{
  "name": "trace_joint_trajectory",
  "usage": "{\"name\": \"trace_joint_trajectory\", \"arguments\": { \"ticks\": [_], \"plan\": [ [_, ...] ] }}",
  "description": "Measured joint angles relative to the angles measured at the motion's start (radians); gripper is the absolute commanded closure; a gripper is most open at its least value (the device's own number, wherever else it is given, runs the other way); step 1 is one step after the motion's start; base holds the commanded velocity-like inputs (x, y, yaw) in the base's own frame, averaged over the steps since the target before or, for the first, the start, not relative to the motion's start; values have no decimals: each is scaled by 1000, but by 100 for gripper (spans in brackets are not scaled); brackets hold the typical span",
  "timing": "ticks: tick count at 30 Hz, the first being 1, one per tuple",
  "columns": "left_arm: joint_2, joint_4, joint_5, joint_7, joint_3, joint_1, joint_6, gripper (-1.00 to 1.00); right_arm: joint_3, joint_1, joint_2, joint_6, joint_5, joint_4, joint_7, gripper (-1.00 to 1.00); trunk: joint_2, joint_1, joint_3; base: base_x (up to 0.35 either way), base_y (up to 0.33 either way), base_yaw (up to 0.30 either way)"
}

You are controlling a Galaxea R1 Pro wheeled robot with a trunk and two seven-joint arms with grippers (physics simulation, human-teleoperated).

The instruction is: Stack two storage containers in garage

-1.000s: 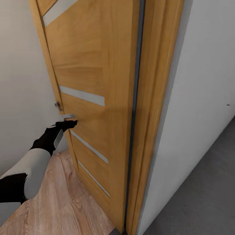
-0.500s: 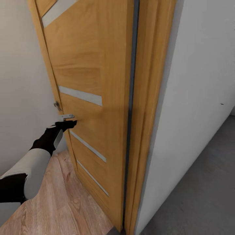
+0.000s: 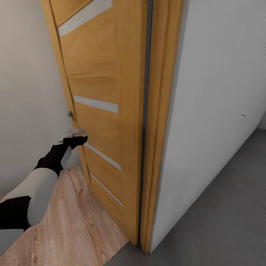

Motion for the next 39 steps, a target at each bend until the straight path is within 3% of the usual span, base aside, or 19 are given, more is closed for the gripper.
{"name": "trace_joint_trajectory", "arguments": {
  "ticks": [9, 18, 27, 39],
  "plan": [
    [0, 0, 0, 4, 0, 1, -3, -100, 1, 0, 1, 0, 0, 0, 0, -100, 0, 0, -2, -60, 0, 125],
    [-1, 1, -2, 2, 0, 0, -1, -100, 0, 0, 1, 0, 0, 0, 0, -100, 0, -1, -5, 238, 0, 68],
    [-2, 1, -1, 1, -1, 0, -3, -100, 0, 0, 0, 0, 0, 0, 0, -100, 0, -1, -3, 291, 0, -162],
    [9, 2, -18, 5, 1, 0, -4, -100, 0, 0, 1, 0, 0, 0, -1, -100, 0, -1, -1, 83, 0, -120]
  ]
}}
